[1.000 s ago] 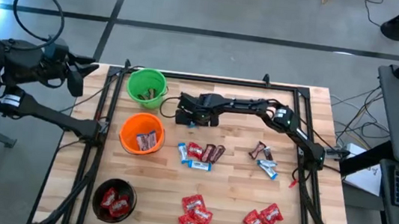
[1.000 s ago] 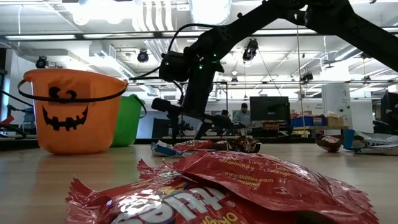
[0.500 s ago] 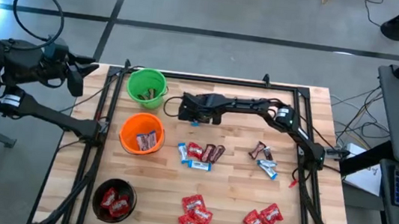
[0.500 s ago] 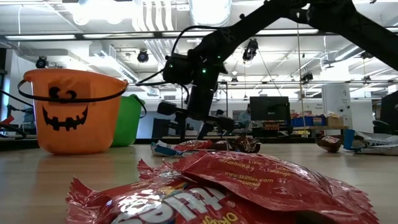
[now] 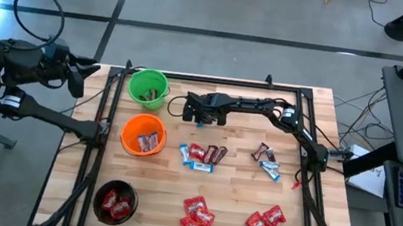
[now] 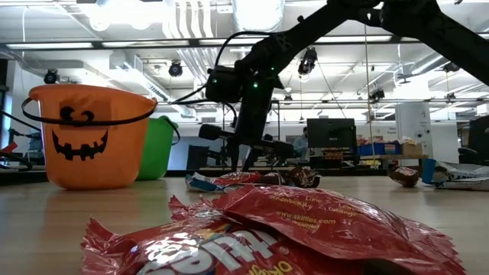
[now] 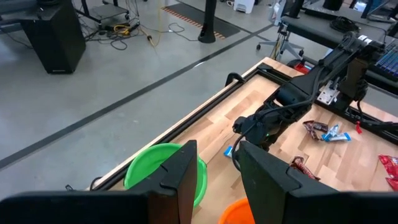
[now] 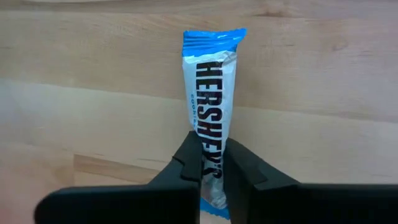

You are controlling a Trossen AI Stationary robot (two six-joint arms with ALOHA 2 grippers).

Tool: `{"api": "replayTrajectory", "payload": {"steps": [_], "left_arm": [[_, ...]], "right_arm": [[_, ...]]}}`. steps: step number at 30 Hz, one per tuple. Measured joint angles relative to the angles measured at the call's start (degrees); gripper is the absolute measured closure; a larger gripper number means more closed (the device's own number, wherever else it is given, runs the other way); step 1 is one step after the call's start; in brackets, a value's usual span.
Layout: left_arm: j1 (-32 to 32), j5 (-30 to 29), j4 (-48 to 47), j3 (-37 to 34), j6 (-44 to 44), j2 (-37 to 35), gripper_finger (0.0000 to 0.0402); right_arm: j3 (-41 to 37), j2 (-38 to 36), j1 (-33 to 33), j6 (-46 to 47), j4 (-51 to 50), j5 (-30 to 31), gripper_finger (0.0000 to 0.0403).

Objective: Organize candy in baskets
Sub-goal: Put the white chocolate into the orange bucket

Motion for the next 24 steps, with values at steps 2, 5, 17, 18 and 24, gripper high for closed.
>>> {"api": "replayTrajectory", "payload": {"steps": [2, 5, 17, 18, 24], "left_arm": [[0.02, 0.0, 0.01, 0.0, 0.0, 0.0, 0.0299], [0.0, 0.01, 0.01, 0.0, 0.0, 0.0, 0.0299], [0.0, 0.04, 0.02, 0.0, 0.42, 0.0, 0.0299], [0.0, 0.04, 0.0, 0.0, 0.46, 0.0, 0.0299], [0.01, 0.04, -0.11, 0.0, 0.46, -0.02, 0.0299]], "right_arm": [[0.0, -0.05, 0.0, -0.02, -0.01, -0.04, 0.0388], [0.39, -0.22, 0.0, -0.49, -0.25, -0.42, 0.039], [9.09, -4.63, 1.87, -8.95, -3.11, -1.77, 0.0391], [10.44, -5.74, 2.33, -9.47, -3.61, -1.81, 0.0391], [18.64, -8.55, 6.38, -11.43, -9.56, 3.28, 0.0391]]}}
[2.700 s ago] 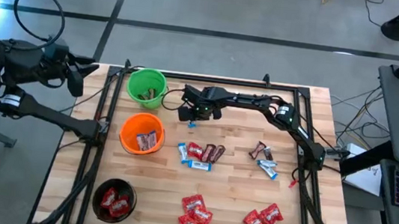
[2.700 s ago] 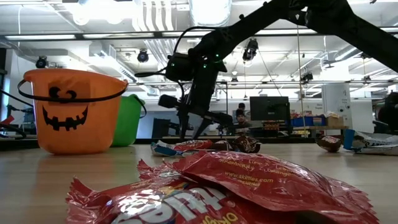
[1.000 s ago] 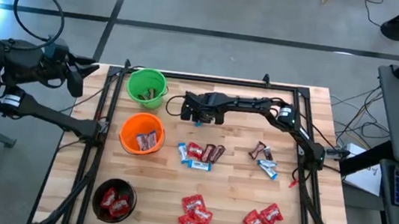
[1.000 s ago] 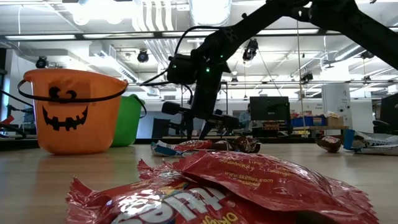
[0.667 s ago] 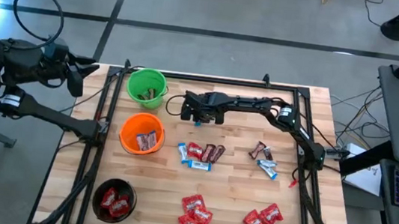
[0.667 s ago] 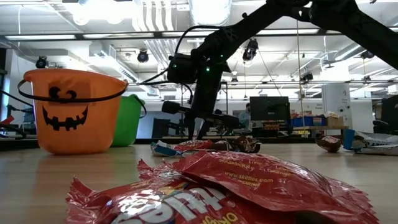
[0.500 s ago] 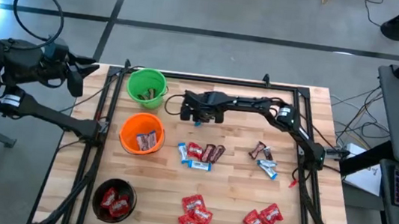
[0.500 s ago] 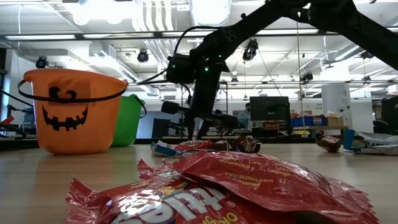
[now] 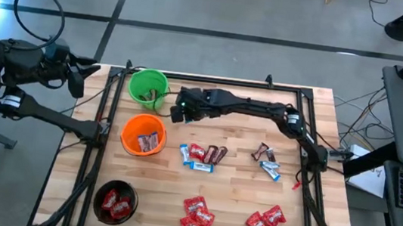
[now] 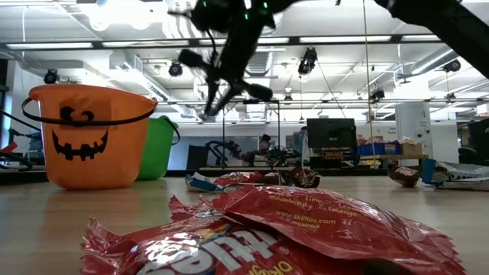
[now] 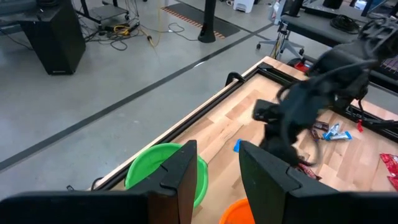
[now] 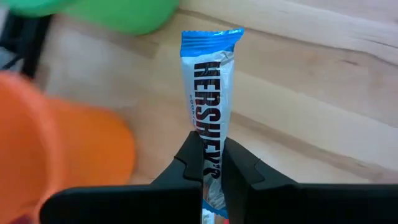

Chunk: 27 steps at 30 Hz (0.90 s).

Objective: Organize candy in baskets
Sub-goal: Put the white chocolate into the orange bucket

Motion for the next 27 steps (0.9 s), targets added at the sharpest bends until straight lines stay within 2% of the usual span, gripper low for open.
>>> {"api": "replayTrajectory", "payload": {"steps": [4, 10, 20, 27], "left_arm": [[0.01, 0.0, -0.04, 0.0, 0.02, 0.0, 0.0299], [0.01, -0.04, -0.05, 0.0, 0.02, 0.0, 0.0299], [0.01, -0.61, 0.24, 0.0, 0.9, 0.08, 0.0299], [0.01, -1.89, 0.73, 0.0, 0.52, 0.86, 0.0299]], "right_arm": [[4.43, -0.24, 2.28, -0.66, -1.23, 0.05, 0.0391], [5.49, -0.13, 5.49, 1.8, -0.89, -0.06, 0.039], [5.29, -0.04, 6.83, -2.86, 13.11, -0.12, 0.039], [4.14, -0.04, 6.89, -6.01, 14.73, -0.31, 0.039]]}}
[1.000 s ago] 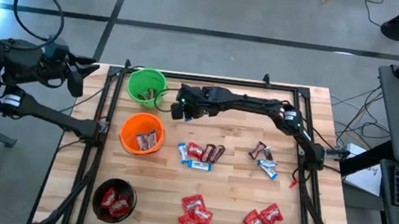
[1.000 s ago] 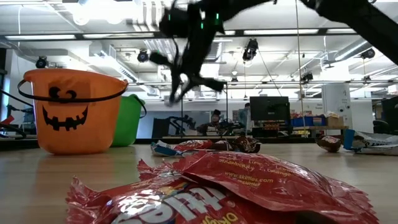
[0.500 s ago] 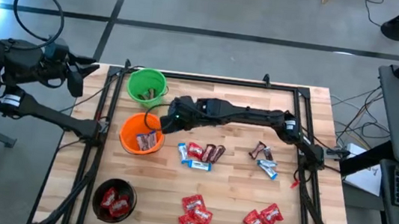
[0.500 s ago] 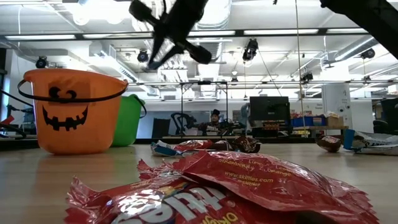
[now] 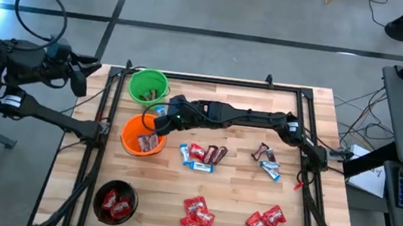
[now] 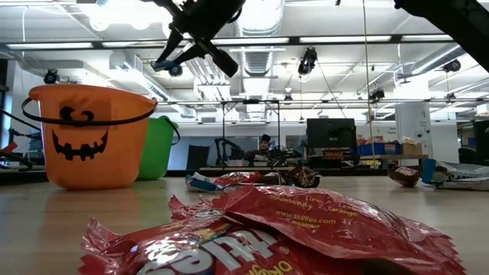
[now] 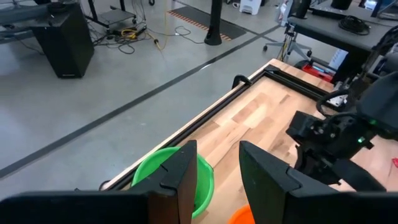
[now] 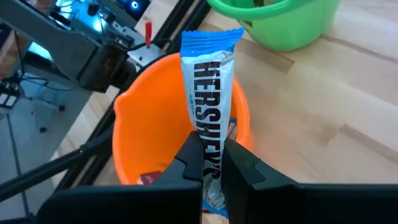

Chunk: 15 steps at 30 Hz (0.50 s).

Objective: Organize candy in baskets
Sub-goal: Put the white chocolate into the orange bucket

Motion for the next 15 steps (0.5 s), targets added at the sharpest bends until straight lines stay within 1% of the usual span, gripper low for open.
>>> {"api": "replayTrajectory", "payload": {"steps": [4, 6, 11, 15], "left_arm": [[0.0, -0.01, 0.68, 0.0, -0.68, 0.64, 0.0299], [0.0, -0.01, 1.05, 0.0, -1.07, 0.98, 0.0299], [0.0, -0.03, 1.6, 0.0, -1.83, 1.6, 0.0299], [0.0, -0.01, 1.95, 0.0, -3.05, 1.61, 0.0299]], "right_arm": [[-2.57, 0.0, -0.04, -0.38, 4.99, 0.01, 0.039], [-4.74, 0.0, -0.02, -0.35, 9.39, -0.35, 0.039], [-10.13, 0.0, 0.06, 2.45, 18.8, -3.71, 0.039], [-11.63, 0.0, 0.68, 3.5, 21.13, -4.1, 0.039]]}}
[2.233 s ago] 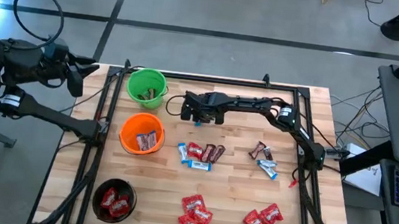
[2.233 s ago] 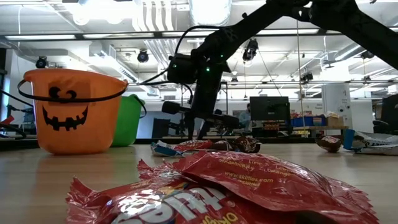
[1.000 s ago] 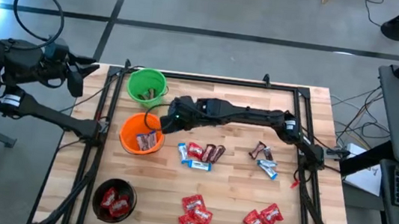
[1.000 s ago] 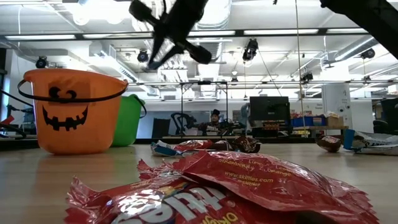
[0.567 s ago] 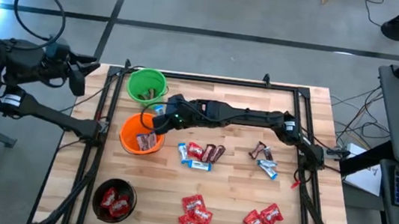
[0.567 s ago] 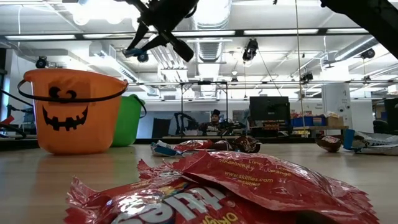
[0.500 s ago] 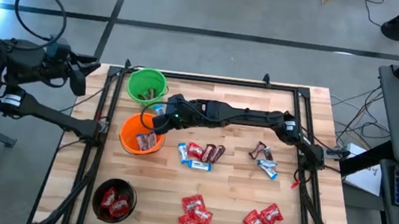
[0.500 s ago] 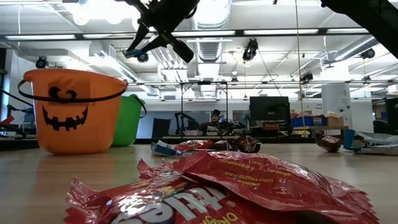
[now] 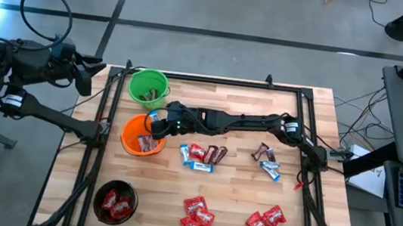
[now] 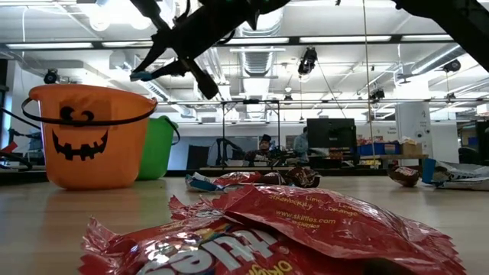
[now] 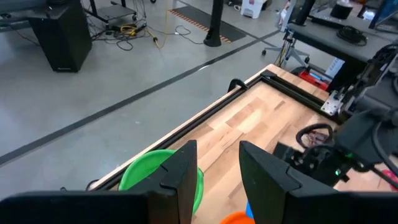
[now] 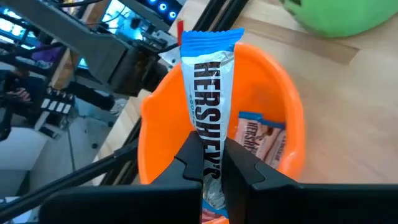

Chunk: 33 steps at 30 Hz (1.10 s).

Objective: Organize candy in baskets
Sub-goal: Put the white chocolate into the orange bucket, then put the brown chocolate into the green bucket

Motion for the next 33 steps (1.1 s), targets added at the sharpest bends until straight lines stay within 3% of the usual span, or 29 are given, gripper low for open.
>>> {"api": "replayTrajectory", "payload": {"steps": [6, 20, 26, 29, 33], "left_arm": [[-0.01, -0.02, 0.01, 0.0, -0.29, -0.11, 0.0299], [0.0, -0.02, -0.04, 0.0, -0.09, 0.0, 0.0299], [0.0, 0.0, -0.14, 0.0, 0.34, -0.11, 0.0299], [0.0, 0.85, -0.51, 0.0, 0.36, -0.23, 0.0299], [-0.02, 3.74, -2.72, -0.01, -0.62, -0.31, 0.0299]], "right_arm": [[0.07, 0.0, 0.97, -1.23, 0.49, -0.57, 0.0378], [0.13, 0.0, 0.92, -3.12, 2.67, -1.46, 0.0258], [0.22, -0.39, 0.9, -1.7, 2.44, -1.81, 0.0251], [1.05, -1.62, 0.89, -0.59, -4.24, -3.16, 0.0257], [4.45, -3.71, 1.28, -1.09, -23.58, -0.36, 0.0265]]}}
